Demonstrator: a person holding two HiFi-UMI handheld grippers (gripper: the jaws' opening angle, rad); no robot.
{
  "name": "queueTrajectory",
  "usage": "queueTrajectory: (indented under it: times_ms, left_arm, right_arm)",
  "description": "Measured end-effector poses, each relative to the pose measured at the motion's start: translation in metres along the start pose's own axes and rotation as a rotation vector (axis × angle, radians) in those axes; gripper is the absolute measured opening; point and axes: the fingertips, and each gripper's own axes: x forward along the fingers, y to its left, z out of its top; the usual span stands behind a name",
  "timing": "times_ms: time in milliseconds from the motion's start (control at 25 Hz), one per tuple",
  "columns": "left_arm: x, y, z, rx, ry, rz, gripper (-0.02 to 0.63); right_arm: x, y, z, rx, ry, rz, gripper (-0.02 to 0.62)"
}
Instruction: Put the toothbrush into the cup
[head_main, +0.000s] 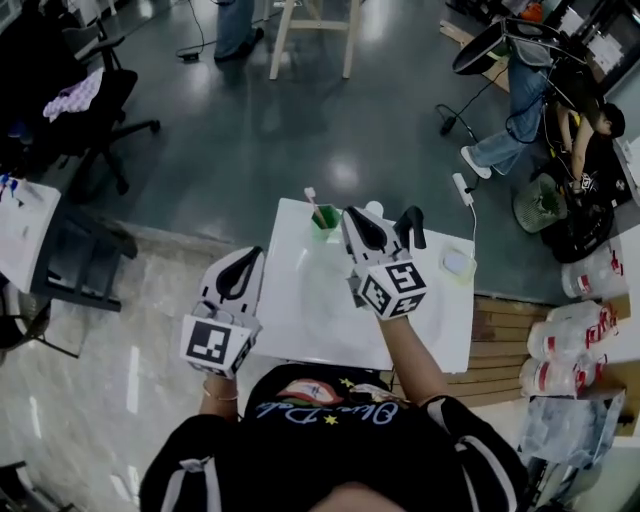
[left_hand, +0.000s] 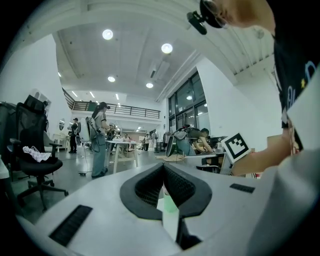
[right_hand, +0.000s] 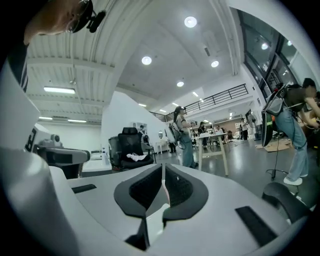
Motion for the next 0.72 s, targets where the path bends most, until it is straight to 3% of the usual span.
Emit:
queueTrajectory:
  times_ms: [400,720]
  left_arm:
    - [0.028,-0.06,0.028,0.033,-0.028,-0.106,0.0]
    - [0.05,-0.12,0.05,0.062,-0.057,-0.194,0.0]
  right_arm:
    - [-0.08,-0.007,0.037,0.066,-0.068,-0.008,0.002]
    - [-0.136,-0.014,0.063,0.046,-0.109,0.021,0.0]
